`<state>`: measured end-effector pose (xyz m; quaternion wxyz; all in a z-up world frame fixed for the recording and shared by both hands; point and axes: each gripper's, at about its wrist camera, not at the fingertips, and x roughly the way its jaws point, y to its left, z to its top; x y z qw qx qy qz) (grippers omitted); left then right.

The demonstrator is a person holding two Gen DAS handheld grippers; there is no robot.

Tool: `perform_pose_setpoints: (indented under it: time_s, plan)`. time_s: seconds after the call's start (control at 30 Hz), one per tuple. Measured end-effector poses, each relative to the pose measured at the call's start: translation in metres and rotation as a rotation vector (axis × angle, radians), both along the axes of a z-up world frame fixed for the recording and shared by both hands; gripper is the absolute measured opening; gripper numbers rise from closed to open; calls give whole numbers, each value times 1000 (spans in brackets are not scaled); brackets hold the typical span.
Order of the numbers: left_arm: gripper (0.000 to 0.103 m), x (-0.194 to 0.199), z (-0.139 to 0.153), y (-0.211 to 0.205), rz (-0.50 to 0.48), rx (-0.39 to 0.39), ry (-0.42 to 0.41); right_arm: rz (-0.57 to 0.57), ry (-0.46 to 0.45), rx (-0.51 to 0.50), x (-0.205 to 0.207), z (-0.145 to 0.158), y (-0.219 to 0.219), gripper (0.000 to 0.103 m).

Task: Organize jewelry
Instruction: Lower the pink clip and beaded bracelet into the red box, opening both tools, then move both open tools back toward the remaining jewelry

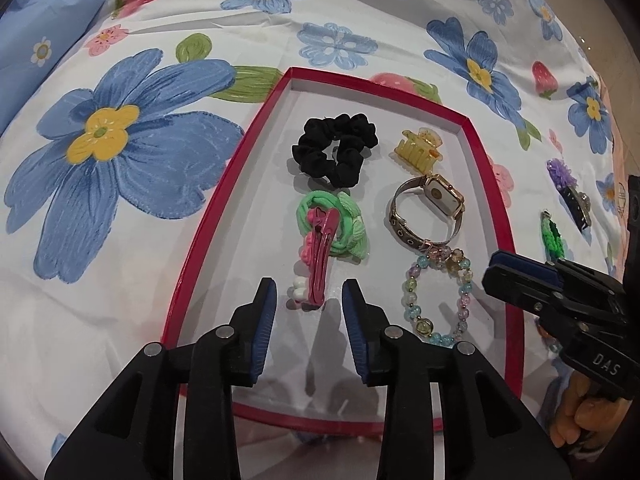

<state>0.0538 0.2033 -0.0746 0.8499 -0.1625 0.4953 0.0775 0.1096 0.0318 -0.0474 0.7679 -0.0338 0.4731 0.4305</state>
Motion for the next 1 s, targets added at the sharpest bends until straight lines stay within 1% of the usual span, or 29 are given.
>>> perform_pose_setpoints:
  time_s: [0.07, 0.13, 0.2, 0.3, 0.4, 0.57, 1.0]
  plan:
    - [32, -3, 3, -1, 11, -7, -8, -5, -2, 7, -2, 3, -4, 28]
    - [35, -7, 8, -1, 21, -19, -21, -11, -2, 16, -4, 6, -8, 28]
    - [46, -14, 16, -2, 43, -31, -46, -19, -6, 30, -6, 11, -15, 28]
    - [52, -24, 28, -6, 57, -61, -90, -44, -16, 52, -11, 21, -30, 29]
    - [52, -29, 39, -16, 49, -78, -115, -74, -28, 75, -15, 30, -48, 34]
    - [55, -33, 51, -39, 14, -86, -141, -131, -40, 93, -19, 39, -83, 35]
    - [58, -32, 61, -95, -90, -99, -148, -303, -57, 94, -25, 45, -180, 40]
